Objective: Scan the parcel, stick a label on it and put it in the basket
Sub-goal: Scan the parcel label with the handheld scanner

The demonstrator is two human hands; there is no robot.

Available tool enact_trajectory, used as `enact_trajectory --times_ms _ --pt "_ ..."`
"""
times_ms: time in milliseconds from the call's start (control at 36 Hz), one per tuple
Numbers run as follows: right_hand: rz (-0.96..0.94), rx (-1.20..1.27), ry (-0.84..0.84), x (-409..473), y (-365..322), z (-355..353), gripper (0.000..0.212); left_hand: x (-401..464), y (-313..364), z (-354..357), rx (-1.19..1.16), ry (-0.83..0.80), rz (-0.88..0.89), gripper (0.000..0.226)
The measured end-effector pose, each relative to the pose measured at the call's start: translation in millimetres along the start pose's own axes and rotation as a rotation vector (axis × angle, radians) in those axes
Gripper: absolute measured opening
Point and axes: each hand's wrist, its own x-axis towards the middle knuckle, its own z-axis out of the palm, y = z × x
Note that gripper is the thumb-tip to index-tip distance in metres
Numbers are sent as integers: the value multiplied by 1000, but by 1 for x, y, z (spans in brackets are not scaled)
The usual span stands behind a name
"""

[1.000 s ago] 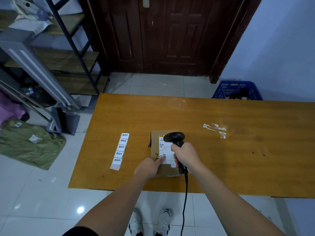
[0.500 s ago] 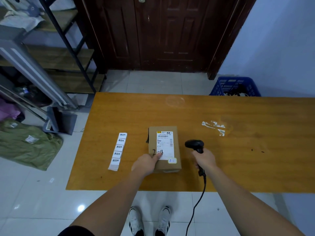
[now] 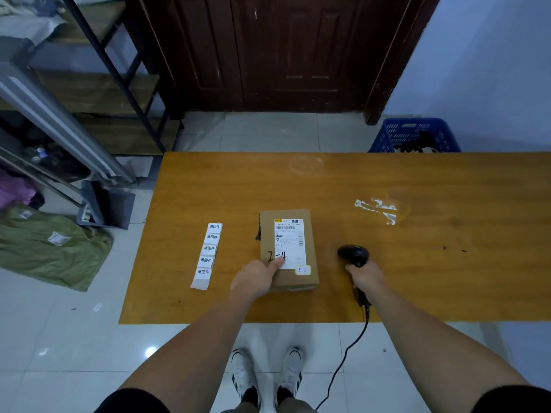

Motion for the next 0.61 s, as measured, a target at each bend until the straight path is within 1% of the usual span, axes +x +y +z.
enact_trajectory --times_ms 83,139,194,278,333,361,444,500,556,611 --pt "-7 -26 -15 -1 2 3 39 -3 2 -2 16 -11 -1 72" --pt "-13 -46 -8 -3 1 3 42 -5 3 -4 47 -2 -3 70" --pt "0 -45 3 -3 0 2 55 -9 5 -6 106 18 0 67" --pt "27 -16 11 -3 -5 -5 84 -13 7 -11 247 47 27 69" --pt "5 -49 36 -6 -13 -14 96 -13 8 -17 320 59 53 74" --pt "-18 -111 67 -8 -19 -19 99 -13 9 -21 347 62 66 77" --pt "-162 -380 188 -21 -43 -29 105 -13 8 -39 426 58 110 84" --pt "-330 -502 216 -31 -63 -27 99 -13 5 -53 486 46 143 87" --pt "-512 -578 169 -43 -86 -18 90 -13 -1 -69 515 38 183 84" --pt "-651 -629 57 -58 -109 -5 80 -14 -9 -84 512 19 227 78"
